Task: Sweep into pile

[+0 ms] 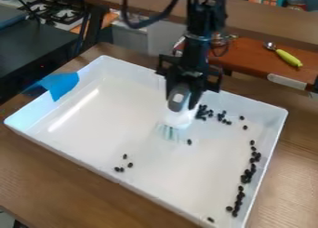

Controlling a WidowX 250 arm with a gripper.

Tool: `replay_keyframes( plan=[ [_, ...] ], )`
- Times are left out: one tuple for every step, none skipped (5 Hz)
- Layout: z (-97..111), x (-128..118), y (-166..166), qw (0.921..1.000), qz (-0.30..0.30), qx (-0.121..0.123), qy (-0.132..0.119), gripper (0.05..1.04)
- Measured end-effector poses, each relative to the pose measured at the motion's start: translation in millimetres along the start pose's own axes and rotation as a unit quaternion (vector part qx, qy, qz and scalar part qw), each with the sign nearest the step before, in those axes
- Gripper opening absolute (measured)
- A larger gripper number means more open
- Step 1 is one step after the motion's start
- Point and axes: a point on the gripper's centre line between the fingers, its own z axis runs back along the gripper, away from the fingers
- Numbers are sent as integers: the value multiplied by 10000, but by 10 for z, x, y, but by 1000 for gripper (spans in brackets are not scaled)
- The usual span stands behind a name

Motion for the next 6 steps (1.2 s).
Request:
replay_keyframes(
  plan=[
    [13, -8, -289, 9997, -169, -141, 88, 487],
    [25, -68, -610, 9986, -388, -300, 179, 487],
    [29, -62, -799, 9977, -460, -418, 266, 486],
    [50, -41, -857, 9971, -436, -525, 330, 486],
    [88, -119, -828, 9964, -492, -603, 341, 486],
    [363, -161, -549, 9954, -456, -819, 203, 486]
  ],
)
